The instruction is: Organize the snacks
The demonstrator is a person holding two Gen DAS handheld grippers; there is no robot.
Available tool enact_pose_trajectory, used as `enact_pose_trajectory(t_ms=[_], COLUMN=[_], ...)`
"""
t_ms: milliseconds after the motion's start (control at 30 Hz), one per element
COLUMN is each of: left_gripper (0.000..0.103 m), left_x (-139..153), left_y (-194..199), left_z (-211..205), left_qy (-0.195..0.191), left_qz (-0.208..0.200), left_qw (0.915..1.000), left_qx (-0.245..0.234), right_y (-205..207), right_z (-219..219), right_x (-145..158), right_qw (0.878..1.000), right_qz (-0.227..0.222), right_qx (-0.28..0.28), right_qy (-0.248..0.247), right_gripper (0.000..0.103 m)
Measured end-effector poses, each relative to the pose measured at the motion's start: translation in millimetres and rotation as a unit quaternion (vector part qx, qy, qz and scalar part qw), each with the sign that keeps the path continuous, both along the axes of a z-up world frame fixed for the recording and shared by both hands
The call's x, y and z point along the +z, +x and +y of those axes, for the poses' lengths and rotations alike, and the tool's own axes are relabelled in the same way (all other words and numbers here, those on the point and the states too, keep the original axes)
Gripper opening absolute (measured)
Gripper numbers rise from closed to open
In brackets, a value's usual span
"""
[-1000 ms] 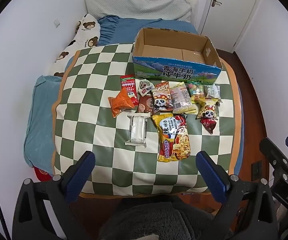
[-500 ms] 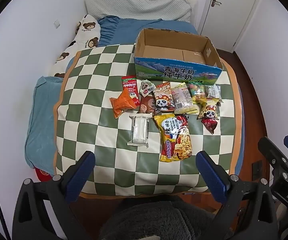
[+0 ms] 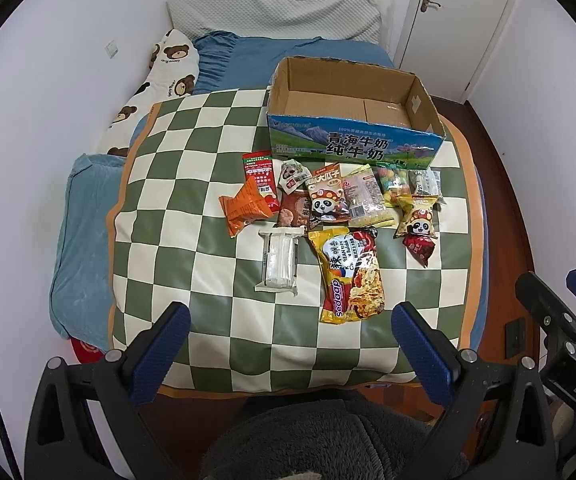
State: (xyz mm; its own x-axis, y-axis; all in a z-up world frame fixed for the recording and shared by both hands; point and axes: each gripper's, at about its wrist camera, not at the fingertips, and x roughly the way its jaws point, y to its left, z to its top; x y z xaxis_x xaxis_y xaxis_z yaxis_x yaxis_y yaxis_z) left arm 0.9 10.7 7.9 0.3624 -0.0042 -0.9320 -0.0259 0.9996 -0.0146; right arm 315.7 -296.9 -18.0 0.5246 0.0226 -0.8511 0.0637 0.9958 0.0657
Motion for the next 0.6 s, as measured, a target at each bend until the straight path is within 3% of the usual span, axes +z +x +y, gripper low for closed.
enact_pose_trajectory(t_ms=[600], left_gripper=[0.103], left_x=[-0.7], left_y=[1.2], left_z=[0.2], left_qy=[0.002], left_qz=[-0.001], left_qw=[1.0000], left_qx=[-0.002], right_y=[0.7], right_z=[-1.1], right_x=[6.5], right_qw=[1.000], right_qz=[-0.015], right_qx=[-0.003], right_qy=[-0.002], right_gripper=[0.103])
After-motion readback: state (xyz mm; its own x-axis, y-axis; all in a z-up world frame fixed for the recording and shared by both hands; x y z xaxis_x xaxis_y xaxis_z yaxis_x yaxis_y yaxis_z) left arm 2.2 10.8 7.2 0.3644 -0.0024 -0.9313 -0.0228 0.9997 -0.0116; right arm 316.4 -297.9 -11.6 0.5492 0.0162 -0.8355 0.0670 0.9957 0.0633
